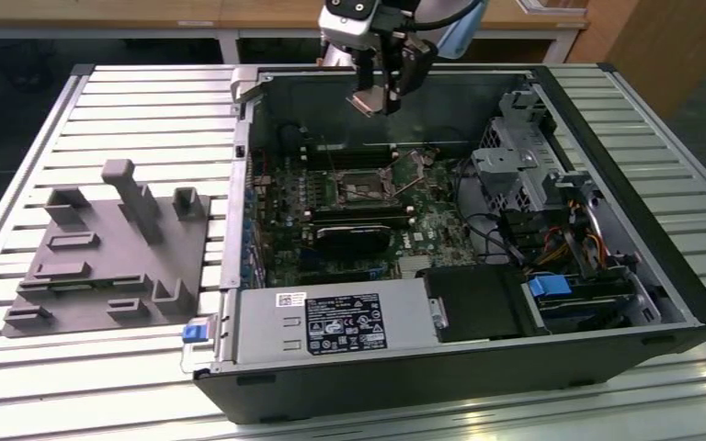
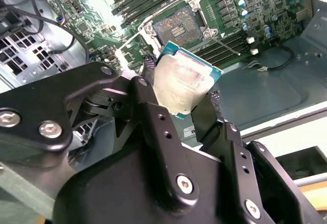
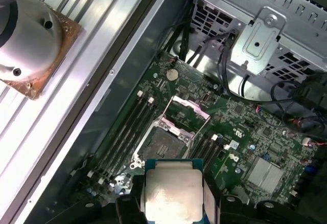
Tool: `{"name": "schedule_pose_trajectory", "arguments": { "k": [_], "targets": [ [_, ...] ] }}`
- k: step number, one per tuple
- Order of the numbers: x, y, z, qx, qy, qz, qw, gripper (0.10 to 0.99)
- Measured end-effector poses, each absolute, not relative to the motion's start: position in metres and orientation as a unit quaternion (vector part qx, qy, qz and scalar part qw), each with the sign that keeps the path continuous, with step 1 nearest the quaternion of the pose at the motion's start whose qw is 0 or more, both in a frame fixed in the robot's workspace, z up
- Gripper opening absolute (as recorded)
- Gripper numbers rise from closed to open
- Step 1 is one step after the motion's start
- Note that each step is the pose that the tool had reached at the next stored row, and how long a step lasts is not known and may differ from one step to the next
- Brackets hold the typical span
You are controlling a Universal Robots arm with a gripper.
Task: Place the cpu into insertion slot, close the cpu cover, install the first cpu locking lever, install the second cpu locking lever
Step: 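Place the cpu into insertion slot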
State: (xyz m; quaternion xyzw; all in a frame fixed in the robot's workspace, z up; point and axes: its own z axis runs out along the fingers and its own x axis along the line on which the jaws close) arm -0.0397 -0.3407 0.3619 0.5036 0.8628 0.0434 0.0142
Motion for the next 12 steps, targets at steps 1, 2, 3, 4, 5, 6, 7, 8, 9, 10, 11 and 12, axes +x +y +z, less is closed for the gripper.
{"name": "schedule_pose_trajectory", "arguments": {
  "k": [1,2,3,4,5,6,7,8,9,10,11,12],
  "targets": [
    [-0.0397,-0.3407,0.3618,0.507,0.861,0.043,0.014,0.537],
    [-0.0397,-0.3407,0.3618,0.511,0.858,0.043,0.015,0.537],
    [-0.0397,-0.3407,0.3618,0.514,0.856,0.043,0.015,0.537],
    [-0.0397,-0.3407,0.3617,0.518,0.854,0.043,0.015,0.537],
    [-0.0397,-0.3407,0.3617,0.522,0.852,0.043,0.015,0.537],
    [-0.0397,-0.3407,0.3616,0.526,0.849,0.043,0.015,0.537],
    [-0.0397,-0.3407,0.3616,0.529,0.847,0.043,0.015,0.537],
    [-0.0397,-0.3407,0.3615,0.533,0.845,0.043,0.016,0.537],
    [-0.0397,-0.3407,0.3614,0.536,0.843,0.043,0.016,0.537],
    [-0.0398,-0.3407,0.3613,0.54,0.84,0.043,0.016,0.537],
    [-0.0398,-0.3407,0.3612,0.545,0.837,0.043,0.016,0.537],
    [-0.0398,-0.3407,0.361,0.549,0.834,0.043,0.017,0.537]
  ]
}}
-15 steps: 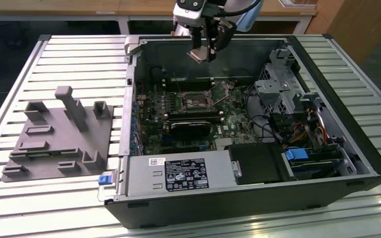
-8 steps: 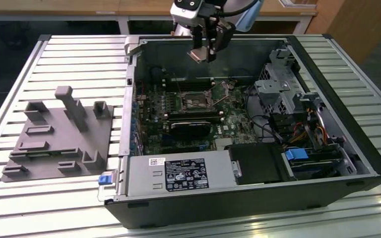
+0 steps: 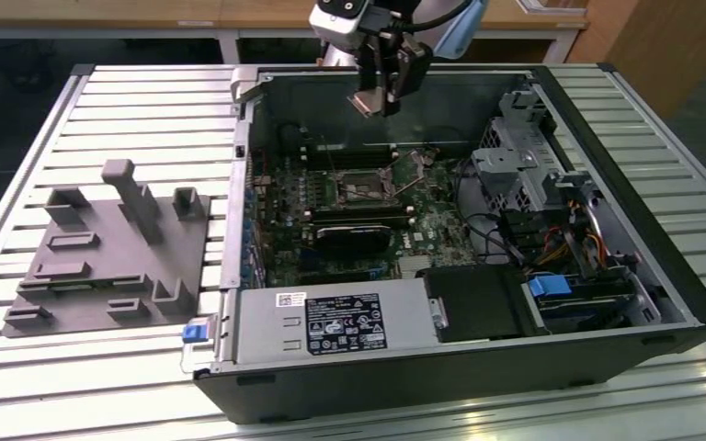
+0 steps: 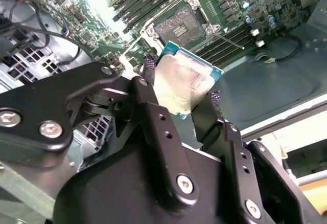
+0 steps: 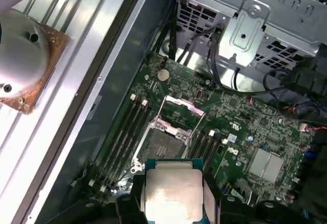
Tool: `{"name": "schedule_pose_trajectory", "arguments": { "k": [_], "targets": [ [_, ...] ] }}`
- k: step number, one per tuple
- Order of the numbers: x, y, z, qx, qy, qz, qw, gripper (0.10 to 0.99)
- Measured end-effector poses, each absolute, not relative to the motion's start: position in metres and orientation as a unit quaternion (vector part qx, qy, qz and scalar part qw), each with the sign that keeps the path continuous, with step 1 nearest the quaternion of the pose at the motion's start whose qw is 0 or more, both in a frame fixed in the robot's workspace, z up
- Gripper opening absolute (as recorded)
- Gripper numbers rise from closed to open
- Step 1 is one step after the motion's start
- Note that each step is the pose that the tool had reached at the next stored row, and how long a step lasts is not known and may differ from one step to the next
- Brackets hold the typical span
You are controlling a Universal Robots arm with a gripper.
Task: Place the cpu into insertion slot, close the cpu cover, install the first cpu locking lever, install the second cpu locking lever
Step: 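Place the cpu into insertion slot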
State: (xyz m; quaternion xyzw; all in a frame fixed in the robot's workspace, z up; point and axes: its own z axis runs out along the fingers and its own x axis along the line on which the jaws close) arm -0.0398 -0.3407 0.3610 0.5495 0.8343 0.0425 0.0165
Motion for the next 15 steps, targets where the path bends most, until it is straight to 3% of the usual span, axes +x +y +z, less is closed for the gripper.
{"name": "schedule_pose_trajectory", "arguments": {
  "k": [15],
  "targets": [
    [-0.0399,-0.3407,0.3582,0.636,0.77,0.041,0.021,0.537]
  ]
}}
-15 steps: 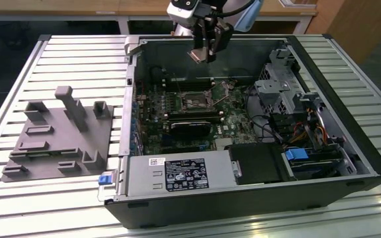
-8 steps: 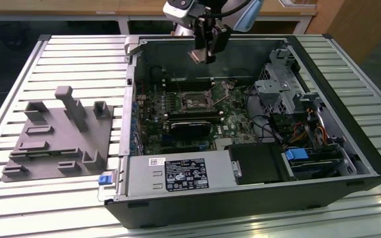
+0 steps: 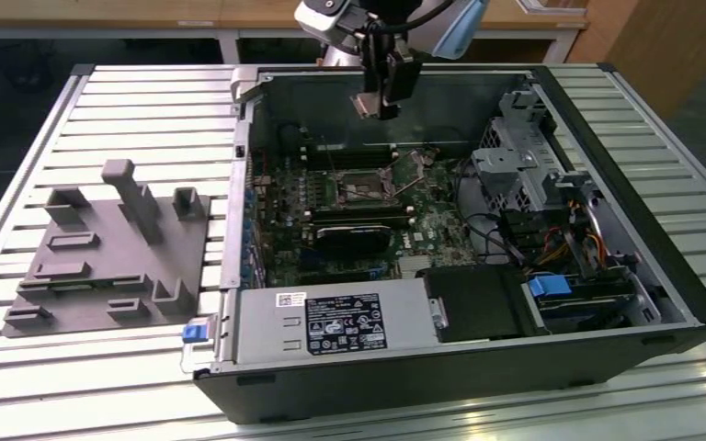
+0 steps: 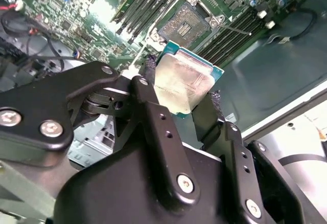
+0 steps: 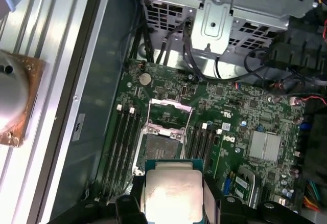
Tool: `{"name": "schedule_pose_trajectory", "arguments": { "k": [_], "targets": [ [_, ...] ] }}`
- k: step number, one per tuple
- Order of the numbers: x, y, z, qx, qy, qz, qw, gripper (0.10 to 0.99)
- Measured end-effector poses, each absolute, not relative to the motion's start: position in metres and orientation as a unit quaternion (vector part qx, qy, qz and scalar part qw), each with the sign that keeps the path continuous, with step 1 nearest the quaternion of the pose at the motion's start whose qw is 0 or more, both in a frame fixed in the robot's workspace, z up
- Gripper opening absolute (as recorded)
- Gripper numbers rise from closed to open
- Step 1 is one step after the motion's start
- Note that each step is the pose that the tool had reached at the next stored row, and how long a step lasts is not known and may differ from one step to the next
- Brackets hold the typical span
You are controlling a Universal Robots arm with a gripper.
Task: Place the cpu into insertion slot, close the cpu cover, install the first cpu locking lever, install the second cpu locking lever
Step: 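Place the cpu into insertion slot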
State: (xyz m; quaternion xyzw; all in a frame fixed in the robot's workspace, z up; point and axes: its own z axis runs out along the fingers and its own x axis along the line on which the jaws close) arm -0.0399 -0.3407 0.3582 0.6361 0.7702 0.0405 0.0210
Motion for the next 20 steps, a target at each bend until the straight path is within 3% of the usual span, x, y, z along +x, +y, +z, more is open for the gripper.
{"name": "schedule_pose_trajectory", "arguments": {
  "k": [20],
  "targets": [
    [-0.04,-0.341,0.344,0.669,0.742,0.038,0.023,0.537]
  ]
}}
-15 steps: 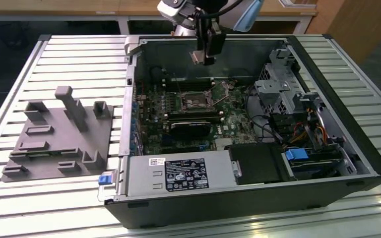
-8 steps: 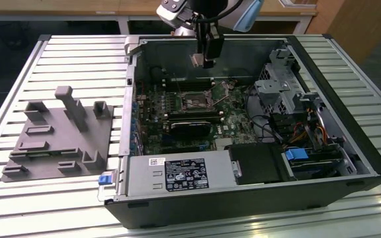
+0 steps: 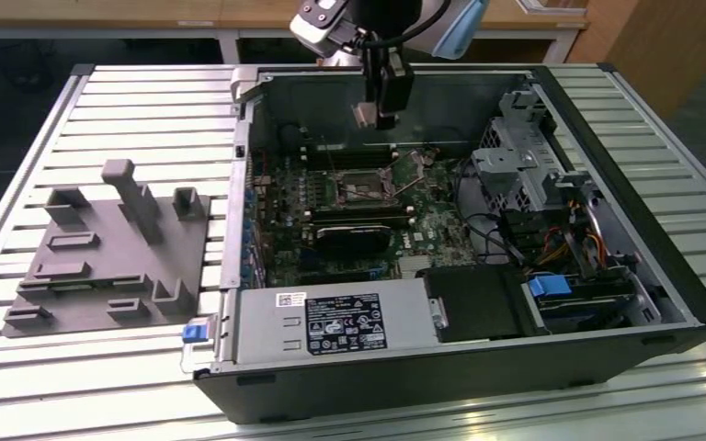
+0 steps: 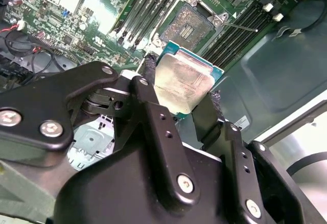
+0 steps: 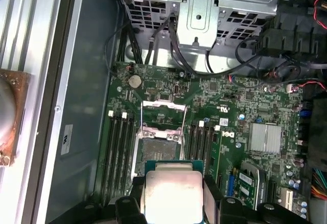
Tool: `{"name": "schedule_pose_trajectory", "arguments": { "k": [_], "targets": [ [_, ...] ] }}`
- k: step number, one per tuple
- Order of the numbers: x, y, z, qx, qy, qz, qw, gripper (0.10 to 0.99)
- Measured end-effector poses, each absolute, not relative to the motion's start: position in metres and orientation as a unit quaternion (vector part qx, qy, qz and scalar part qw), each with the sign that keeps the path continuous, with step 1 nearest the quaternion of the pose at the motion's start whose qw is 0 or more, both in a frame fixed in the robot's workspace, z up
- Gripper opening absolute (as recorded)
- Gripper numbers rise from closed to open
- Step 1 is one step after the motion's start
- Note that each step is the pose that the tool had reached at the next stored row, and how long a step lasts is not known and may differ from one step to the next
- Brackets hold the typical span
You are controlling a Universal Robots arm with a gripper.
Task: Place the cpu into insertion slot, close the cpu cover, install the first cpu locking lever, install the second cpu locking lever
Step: 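Place the cpu into insertion slot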
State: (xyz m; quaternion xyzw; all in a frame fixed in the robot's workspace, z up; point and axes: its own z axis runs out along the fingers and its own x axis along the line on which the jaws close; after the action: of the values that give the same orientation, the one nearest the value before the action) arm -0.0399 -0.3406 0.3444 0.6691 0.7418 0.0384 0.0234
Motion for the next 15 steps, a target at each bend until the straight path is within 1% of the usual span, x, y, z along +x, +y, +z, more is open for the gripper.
{"name": "schedule_pose_trajectory", "arguments": {
  "k": [12,15],
  "targets": [
    [-0.0399,-0.3406,0.3399,0.669,0.742,0.038,0.023,0.537],
    [-0.0399,-0.3406,0.3382,0.669,0.742,0.036,0.025,0.537]
  ]
}}
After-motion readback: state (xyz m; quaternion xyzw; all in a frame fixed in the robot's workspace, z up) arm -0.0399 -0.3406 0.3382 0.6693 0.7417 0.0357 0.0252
